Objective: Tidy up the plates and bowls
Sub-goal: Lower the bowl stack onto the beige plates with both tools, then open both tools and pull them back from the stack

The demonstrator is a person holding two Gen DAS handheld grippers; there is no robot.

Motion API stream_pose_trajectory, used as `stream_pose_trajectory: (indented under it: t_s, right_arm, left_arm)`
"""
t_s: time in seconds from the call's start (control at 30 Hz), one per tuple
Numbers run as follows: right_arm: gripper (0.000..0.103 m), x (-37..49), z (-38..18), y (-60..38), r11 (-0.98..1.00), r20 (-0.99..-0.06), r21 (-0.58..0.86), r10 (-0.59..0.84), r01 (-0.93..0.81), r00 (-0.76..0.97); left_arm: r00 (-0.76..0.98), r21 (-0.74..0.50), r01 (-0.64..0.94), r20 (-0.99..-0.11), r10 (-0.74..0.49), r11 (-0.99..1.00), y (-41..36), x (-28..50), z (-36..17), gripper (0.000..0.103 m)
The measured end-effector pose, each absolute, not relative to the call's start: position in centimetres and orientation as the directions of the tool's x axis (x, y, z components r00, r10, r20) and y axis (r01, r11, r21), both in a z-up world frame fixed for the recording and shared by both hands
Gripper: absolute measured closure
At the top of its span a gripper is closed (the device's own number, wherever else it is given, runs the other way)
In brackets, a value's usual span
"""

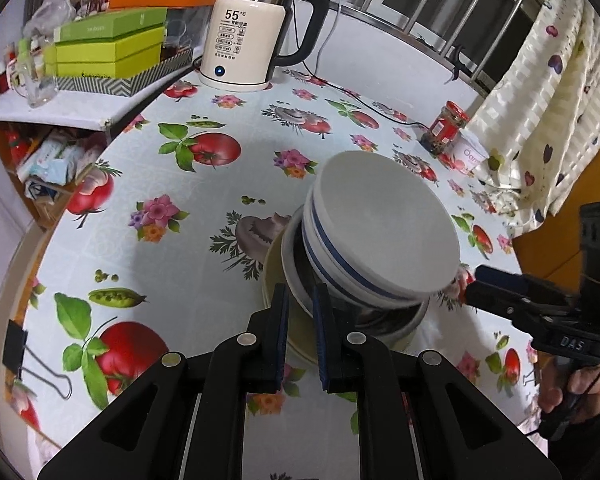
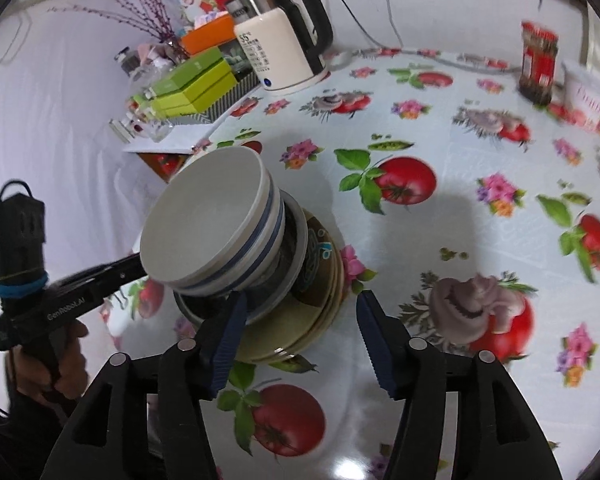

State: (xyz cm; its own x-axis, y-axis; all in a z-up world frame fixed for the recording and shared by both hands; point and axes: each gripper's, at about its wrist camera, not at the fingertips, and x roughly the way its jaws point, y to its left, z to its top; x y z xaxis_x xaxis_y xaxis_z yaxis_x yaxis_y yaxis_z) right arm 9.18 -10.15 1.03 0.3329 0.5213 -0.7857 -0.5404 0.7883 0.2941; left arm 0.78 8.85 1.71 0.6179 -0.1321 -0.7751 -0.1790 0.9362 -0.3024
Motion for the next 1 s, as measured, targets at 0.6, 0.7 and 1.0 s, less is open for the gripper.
stream_pose_trajectory:
  t_s: [0.6,0.7,1.0]
  right_arm:
    - [0.036,3.7,2.9,-10.2,0.778,-0.768,0.070,0.441,-0.624,0.464]
    - [0.036,3.3,2.7,-10.2,0.776,-0.772,0.068,0.439,-0.627,0.460]
    - [0.035,2.5,2.3,-10.3,0.776,-0.774,0.066,0.436,-0.628,0.458]
  left_arm:
    - [0.617,-0.183,-0.173,-0.786,-0.038,0.968,5.4,-1.4,2.4,0.090]
    - [0.611,-0.181,-0.168,-0.790,-0.042,0.969,5.0,-1.6,2.2,0.090]
    - [0.601,-0.155,-0.166,-0.799,-0.025,0.974,4.1,-1.9,2.1,0.090]
